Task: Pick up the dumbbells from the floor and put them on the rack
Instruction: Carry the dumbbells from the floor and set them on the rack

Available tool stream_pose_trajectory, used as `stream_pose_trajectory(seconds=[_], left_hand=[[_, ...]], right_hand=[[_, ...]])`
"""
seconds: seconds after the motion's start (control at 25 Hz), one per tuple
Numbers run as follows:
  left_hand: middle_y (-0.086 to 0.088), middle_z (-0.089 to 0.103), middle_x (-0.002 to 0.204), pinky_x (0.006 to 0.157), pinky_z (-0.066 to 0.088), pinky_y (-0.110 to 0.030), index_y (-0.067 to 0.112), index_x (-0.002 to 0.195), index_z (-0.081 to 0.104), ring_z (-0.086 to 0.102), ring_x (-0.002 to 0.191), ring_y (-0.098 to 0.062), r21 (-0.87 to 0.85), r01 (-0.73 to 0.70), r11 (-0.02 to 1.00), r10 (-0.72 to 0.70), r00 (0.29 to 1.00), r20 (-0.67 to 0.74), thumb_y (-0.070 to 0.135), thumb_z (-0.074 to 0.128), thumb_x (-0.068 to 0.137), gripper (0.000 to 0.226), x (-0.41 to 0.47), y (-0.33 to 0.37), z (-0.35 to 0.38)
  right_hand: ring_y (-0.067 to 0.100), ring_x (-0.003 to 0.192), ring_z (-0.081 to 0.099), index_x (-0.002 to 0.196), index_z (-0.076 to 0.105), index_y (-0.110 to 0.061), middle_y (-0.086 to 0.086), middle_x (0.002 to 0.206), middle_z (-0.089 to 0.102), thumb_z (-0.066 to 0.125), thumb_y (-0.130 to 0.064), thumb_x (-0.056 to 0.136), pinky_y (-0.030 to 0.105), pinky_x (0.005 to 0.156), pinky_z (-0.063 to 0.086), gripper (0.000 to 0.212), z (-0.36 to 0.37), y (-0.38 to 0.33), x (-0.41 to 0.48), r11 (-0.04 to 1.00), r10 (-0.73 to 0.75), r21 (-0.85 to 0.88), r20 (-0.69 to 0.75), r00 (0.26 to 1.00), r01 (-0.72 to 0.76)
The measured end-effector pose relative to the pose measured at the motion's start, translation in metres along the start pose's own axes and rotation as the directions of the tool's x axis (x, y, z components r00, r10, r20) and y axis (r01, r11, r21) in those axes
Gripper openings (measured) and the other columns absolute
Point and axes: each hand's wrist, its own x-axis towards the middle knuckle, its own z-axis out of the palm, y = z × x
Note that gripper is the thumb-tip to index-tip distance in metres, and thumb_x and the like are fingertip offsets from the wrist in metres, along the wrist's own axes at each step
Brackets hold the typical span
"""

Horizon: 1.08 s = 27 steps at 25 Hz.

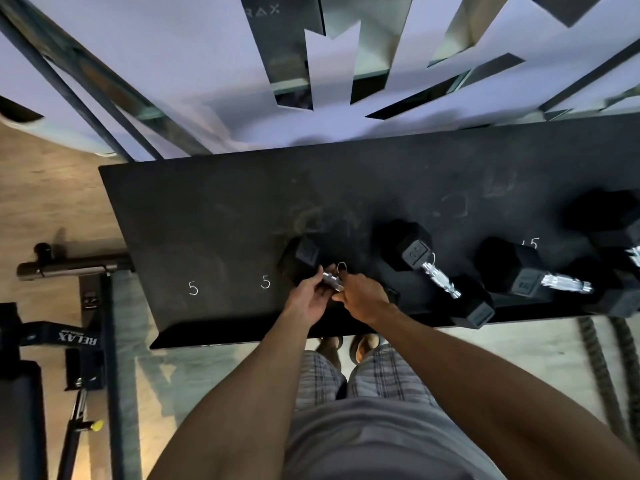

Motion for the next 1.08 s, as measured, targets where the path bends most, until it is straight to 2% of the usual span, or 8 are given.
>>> stream_pose_trajectory(seconds=[0.16, 0.28, 0.4, 0.56, 0.68, 0.76, 0.88, 1.08], left_hand=[[-0.015, 0.066, 0.112, 0.09, 0.052, -0.031, -0.003, 0.111, 0.064, 0.065, 0.096, -0.022, 0.015, -0.055, 0.998, 0.056, 0.997, -0.054, 0.02, 0.057, 0.096, 0.028, 0.004, -0.006, -0.002], [-0.014, 0.069, 0.103, 0.075, 0.055, -0.032, 0.0, 0.107, 0.065, 0.067, 0.091, -0.024, 0.026, -0.105, 0.994, 0.107, 0.983, -0.149, 0.023, 0.066, 0.091, 0.028, 0.003, -0.015, 0.006], [-0.012, 0.069, 0.092, 0.072, 0.055, -0.032, 0.001, 0.101, 0.062, 0.067, 0.084, -0.02, 0.014, -0.151, 0.988, 0.151, 0.971, -0.186, 0.02, 0.065, 0.092, 0.021, 0.006, -0.018, 0.015], [-0.008, 0.065, 0.082, 0.069, 0.055, -0.031, 0.001, 0.117, 0.057, 0.065, 0.076, -0.019, 0.108, -0.154, 0.982, 0.173, 0.965, -0.197, 0.017, 0.067, 0.091, 0.032, 0.003, -0.014, 0.018], [-0.01, 0.063, 0.078, 0.06, 0.056, -0.029, -0.001, 0.101, 0.06, 0.063, 0.068, -0.018, 0.273, -0.172, 0.947, 0.215, 0.967, -0.138, 0.013, 0.067, 0.09, 0.019, -0.005, -0.005, 0.031], [-0.008, 0.062, 0.073, 0.065, 0.054, -0.029, 0.003, 0.085, 0.06, 0.062, 0.065, -0.018, 0.45, -0.192, 0.872, 0.26, 0.961, -0.094, 0.013, 0.068, 0.09, 0.014, -0.007, 0.002, 0.045], [-0.006, 0.063, 0.073, 0.077, 0.054, -0.032, 0.009, 0.08, 0.058, 0.063, 0.067, -0.016, 0.661, -0.212, 0.719, 0.295, 0.955, -0.015, 0.016, 0.068, 0.089, 0.016, -0.003, 0.01, 0.059], [-0.005, 0.065, 0.077, 0.088, 0.054, -0.033, 0.011, 0.082, 0.057, 0.065, 0.077, -0.018, 0.757, -0.189, 0.626, 0.284, 0.959, 0.004, 0.019, 0.068, 0.09, 0.015, -0.001, 0.011, 0.063]], right_hand=[[0.034, 0.109, 0.062, 0.134, 0.045, -0.015, 0.013, 0.119, 0.064, 0.058, -0.038, 0.093, 0.043, 0.086, 0.05, 0.049, 0.006, 0.002, 0.001, 0.999, -0.029, -0.032, -0.038, 0.999, 0.028], [0.031, 0.115, 0.054, 0.129, 0.048, -0.013, 0.012, 0.121, 0.062, 0.056, -0.038, 0.092, 0.042, 0.095, 0.042, 0.045, 0.004, 0.013, -0.004, 0.987, -0.09, -0.144, -0.106, 0.99, 0.074], [0.031, 0.117, 0.053, 0.127, 0.046, -0.013, 0.013, 0.122, 0.061, 0.055, -0.026, 0.092, 0.043, 0.099, 0.037, 0.038, 0.01, 0.022, -0.01, 0.986, -0.06, -0.157, -0.044, 0.997, 0.052], [0.032, 0.117, 0.054, 0.125, 0.044, -0.011, 0.015, 0.12, 0.061, 0.059, -0.018, 0.09, 0.044, 0.099, 0.036, 0.038, 0.019, 0.019, -0.009, 1.0, -0.002, -0.003, -0.024, 1.0, 0.001], [0.034, 0.111, 0.057, 0.121, 0.046, -0.01, 0.016, 0.114, 0.063, 0.059, -0.018, 0.092, 0.044, 0.096, 0.039, 0.033, 0.022, 0.013, -0.011, 0.99, 0.062, 0.133, -0.075, 0.995, -0.052], [0.036, 0.107, 0.06, 0.122, 0.048, -0.007, 0.017, 0.113, 0.065, 0.061, -0.018, 0.091, 0.044, 0.092, 0.044, 0.035, 0.023, 0.008, -0.012, 0.966, 0.102, 0.251, -0.119, 0.988, -0.07], [0.035, 0.105, 0.063, 0.127, 0.048, -0.006, 0.017, 0.114, 0.068, 0.064, -0.018, 0.09, 0.038, 0.083, 0.049, 0.043, 0.023, -0.003, -0.009, 0.896, 0.164, 0.436, -0.155, 0.974, -0.082], [0.03, 0.103, 0.065, 0.129, 0.049, -0.01, 0.014, 0.115, 0.068, 0.066, -0.019, 0.089, 0.032, 0.076, 0.046, 0.044, 0.026, -0.003, -0.005, 0.847, 0.229, 0.515, -0.124, 0.965, -0.134]])
